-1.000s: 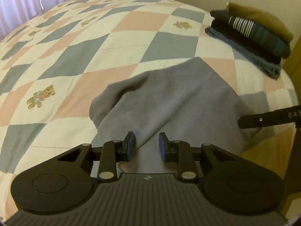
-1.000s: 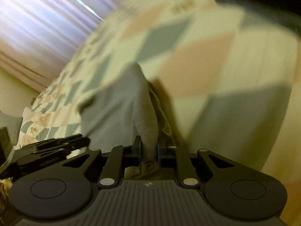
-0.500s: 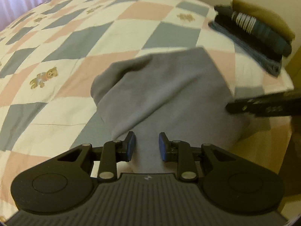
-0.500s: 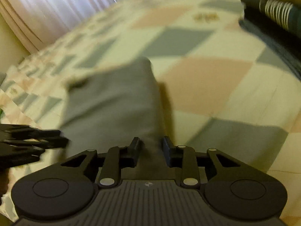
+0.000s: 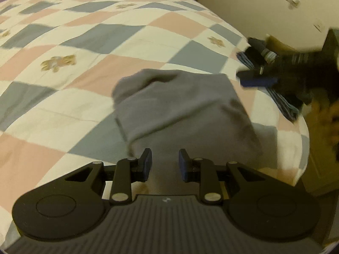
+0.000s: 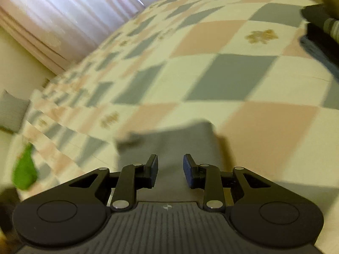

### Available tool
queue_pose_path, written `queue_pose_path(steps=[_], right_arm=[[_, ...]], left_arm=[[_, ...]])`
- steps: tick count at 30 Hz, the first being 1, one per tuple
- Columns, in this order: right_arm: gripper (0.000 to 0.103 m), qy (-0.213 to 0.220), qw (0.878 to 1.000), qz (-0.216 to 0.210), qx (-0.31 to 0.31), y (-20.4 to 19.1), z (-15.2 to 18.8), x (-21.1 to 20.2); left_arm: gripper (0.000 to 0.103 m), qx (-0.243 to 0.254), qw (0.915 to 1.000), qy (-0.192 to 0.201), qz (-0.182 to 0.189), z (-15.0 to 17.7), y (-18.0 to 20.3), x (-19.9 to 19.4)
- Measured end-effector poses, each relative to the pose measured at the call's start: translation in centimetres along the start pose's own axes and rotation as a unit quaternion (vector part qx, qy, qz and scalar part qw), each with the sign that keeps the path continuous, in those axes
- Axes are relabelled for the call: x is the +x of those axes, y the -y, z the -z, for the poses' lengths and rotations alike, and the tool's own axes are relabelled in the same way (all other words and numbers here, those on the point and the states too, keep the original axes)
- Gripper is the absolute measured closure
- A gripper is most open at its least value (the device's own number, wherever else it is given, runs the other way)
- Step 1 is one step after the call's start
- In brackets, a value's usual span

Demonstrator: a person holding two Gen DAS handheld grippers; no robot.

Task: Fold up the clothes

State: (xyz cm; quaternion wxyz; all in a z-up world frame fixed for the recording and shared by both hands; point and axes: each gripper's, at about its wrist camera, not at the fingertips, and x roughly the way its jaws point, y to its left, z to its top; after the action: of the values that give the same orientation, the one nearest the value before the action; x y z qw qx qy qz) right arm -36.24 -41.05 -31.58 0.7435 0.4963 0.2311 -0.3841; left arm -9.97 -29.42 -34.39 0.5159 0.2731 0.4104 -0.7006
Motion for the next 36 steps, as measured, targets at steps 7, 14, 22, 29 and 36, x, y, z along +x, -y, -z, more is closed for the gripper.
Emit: queue_pose_path(steps=[7, 14, 22, 29, 36], right_arm=[[0.06, -0.153, 0.974, -0.148, 0.071, -1.5, -8.2, 9.4], [0.06, -0.299, 0.938, -0.143, 0.104, -0.7, -10.8, 18.6], [0.061, -0.373, 0.915, -0.137, 0.074, -1.9, -10.0, 22.4], [0.096, -0.377, 0.914, -0.141, 0.044, -2.6, -9.8, 23.5], [0.099, -0.33, 0.935, -0.109, 0.075, 0.9, -10.8, 24.5]], left_arm=[[0.081, -0.093, 0.9948, 0.021, -0.034, -0.4, -1.4, 0.5], [0.073, -0.205, 0.9747, 0.057, -0.069, 0.5, 0.0, 1.5], [0.06, -0.337, 0.9378, 0.063, -0.055, 3.3, -1.1, 1.4], [0.078, -0.372, 0.925, 0.071, -0.027, 6.4, -1.1, 1.9], [0.086, -0.362, 0.9273, 0.089, -0.032, 7.1, -0.8, 1.3]])
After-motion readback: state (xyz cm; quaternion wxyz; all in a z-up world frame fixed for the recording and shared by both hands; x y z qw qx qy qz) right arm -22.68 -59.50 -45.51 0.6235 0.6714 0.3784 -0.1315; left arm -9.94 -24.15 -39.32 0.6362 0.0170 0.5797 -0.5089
